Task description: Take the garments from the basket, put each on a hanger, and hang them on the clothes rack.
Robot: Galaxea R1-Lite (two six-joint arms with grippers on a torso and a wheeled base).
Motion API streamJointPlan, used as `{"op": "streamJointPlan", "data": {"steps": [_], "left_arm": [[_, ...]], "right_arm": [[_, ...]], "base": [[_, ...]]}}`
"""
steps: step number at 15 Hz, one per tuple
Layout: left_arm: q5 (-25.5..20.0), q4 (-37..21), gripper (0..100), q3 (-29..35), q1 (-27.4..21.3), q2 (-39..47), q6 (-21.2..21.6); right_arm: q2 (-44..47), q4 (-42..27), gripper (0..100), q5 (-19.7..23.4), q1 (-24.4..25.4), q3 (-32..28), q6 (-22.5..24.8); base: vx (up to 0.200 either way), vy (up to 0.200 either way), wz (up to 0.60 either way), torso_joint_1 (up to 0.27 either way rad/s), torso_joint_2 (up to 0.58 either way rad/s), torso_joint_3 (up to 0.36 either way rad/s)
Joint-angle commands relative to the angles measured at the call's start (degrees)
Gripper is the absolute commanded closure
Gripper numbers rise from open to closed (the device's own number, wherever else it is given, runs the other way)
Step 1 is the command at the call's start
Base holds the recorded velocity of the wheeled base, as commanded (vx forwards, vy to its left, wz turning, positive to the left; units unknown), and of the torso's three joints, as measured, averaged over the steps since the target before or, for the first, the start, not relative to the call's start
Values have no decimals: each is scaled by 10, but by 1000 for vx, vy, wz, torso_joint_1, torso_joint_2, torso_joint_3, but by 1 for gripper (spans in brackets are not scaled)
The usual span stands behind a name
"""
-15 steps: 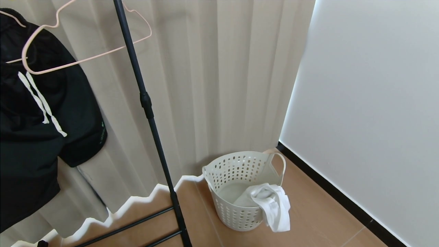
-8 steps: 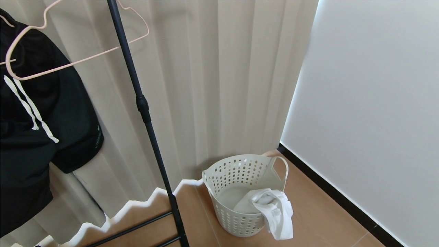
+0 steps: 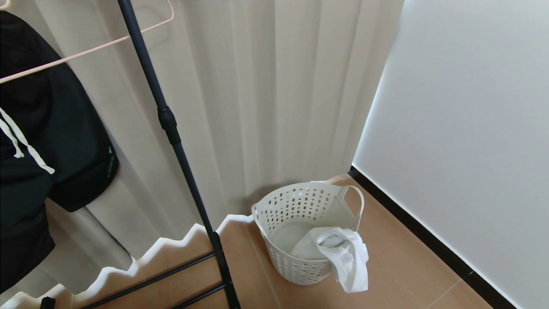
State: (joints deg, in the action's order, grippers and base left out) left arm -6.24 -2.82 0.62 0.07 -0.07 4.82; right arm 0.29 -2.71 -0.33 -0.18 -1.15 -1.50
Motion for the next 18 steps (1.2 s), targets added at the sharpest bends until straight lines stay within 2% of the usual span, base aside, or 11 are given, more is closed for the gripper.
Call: {"op": "streamJointPlan", "data": {"steps": [1,10,18], "left_arm": [[0,0,0,0,0,1,-1],[0,0,0,0,1,1,0],[0,0,0,0,1,1,-1]], "right_arm": [[1,0,0,0,0,0,0],[1,0,0,0,0,0,0],[1,0,0,0,0,0,-1]], "base": [[0,0,0,2,12,-193],[0,0,0,2,-1,-42],[0,0,0,6,3,-175]]}}
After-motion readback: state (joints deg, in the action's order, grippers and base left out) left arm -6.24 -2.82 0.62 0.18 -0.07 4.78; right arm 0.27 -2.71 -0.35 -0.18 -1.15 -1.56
